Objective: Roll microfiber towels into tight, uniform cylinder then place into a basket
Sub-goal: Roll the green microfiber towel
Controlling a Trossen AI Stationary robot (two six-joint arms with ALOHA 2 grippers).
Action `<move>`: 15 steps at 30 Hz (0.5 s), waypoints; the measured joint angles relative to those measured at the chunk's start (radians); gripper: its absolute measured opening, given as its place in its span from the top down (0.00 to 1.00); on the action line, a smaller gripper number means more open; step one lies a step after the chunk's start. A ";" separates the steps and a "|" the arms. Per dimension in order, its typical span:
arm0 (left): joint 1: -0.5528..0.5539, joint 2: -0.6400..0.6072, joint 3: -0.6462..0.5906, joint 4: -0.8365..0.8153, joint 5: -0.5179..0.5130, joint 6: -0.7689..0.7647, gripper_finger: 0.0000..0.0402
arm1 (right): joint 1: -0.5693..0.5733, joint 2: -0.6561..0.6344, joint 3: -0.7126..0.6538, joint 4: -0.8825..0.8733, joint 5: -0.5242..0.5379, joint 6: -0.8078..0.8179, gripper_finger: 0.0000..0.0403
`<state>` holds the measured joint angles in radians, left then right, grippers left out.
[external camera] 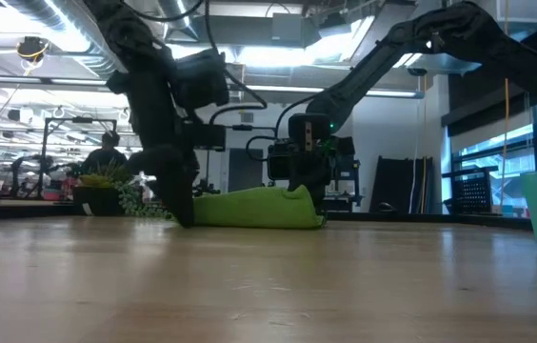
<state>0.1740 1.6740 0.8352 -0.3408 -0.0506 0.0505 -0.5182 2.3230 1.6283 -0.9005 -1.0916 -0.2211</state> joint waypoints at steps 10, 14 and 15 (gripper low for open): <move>0.065 -0.094 0.000 0.007 -0.093 0.084 0.81 | 0.019 -0.002 0.001 -0.002 0.045 0.000 0.98; 0.096 -0.093 0.000 0.020 -0.089 0.122 0.81 | 0.030 -0.002 0.001 -0.001 0.050 0.000 0.98; 0.101 -0.092 0.000 0.030 -0.089 0.130 0.81 | 0.032 -0.002 0.001 -0.001 0.050 -0.001 0.98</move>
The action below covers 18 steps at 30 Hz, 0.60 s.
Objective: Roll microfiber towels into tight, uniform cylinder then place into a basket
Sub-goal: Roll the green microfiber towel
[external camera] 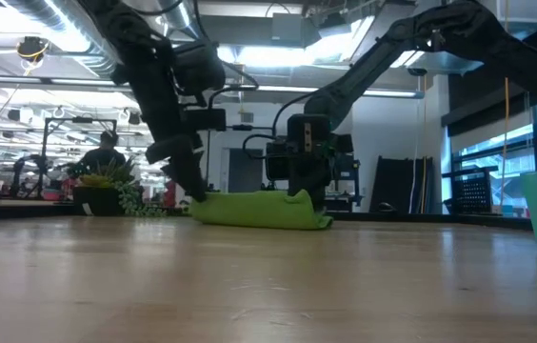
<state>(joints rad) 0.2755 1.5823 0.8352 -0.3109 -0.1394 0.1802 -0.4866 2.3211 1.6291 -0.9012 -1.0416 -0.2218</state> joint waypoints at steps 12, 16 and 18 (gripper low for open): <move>0.019 0.009 0.000 0.083 0.046 0.059 0.81 | 0.003 0.000 0.000 0.000 0.001 0.000 0.98; -0.007 0.009 0.015 0.076 -0.058 0.070 0.81 | 0.003 0.000 0.000 0.000 0.001 0.000 0.98; -0.020 0.009 0.038 0.064 -0.087 0.094 0.81 | 0.003 0.000 0.000 0.000 0.001 0.000 0.98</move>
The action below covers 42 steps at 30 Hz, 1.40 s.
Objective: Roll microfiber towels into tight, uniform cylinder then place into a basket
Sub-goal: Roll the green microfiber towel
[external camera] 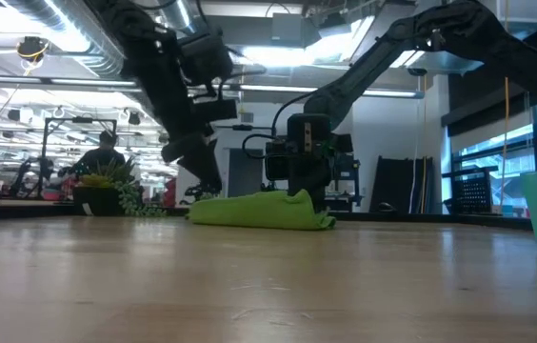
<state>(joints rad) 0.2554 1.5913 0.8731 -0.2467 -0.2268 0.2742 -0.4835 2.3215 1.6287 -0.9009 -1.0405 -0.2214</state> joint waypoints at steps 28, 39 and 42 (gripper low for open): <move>-0.019 0.008 0.056 -0.082 0.062 -0.032 0.85 | 0.000 0.002 -0.001 0.000 0.000 0.000 0.98; -0.004 0.026 0.016 -0.066 0.114 0.022 0.86 | 0.000 0.002 -0.002 -0.001 0.000 -0.010 0.98; 0.004 0.045 0.017 -0.059 0.113 0.024 0.86 | 0.000 0.002 -0.002 -0.002 0.000 -0.014 0.98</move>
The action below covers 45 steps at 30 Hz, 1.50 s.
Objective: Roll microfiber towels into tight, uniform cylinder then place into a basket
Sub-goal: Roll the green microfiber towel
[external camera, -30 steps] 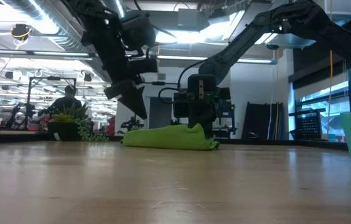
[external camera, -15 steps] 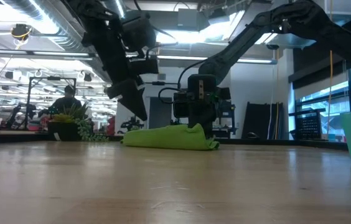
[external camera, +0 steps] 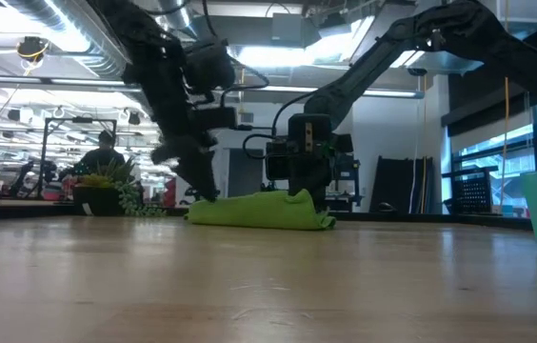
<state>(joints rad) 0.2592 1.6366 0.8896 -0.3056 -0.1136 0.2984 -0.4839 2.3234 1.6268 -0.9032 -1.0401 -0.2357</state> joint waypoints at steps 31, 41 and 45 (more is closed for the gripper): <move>0.074 0.119 0.222 -0.258 0.139 0.052 1.00 | 0.001 0.000 0.001 0.003 0.034 0.000 0.98; 0.127 0.123 0.346 -0.334 0.266 0.004 1.00 | 0.001 0.000 0.002 0.016 0.049 0.026 0.98; 0.127 0.153 0.373 -0.375 0.307 -0.057 1.00 | 0.001 0.000 0.001 0.030 0.060 0.054 0.98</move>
<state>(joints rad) 0.3857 1.7898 1.2627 -0.6806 0.1933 0.2417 -0.4828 2.3238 1.6279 -0.8728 -0.9803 -0.1821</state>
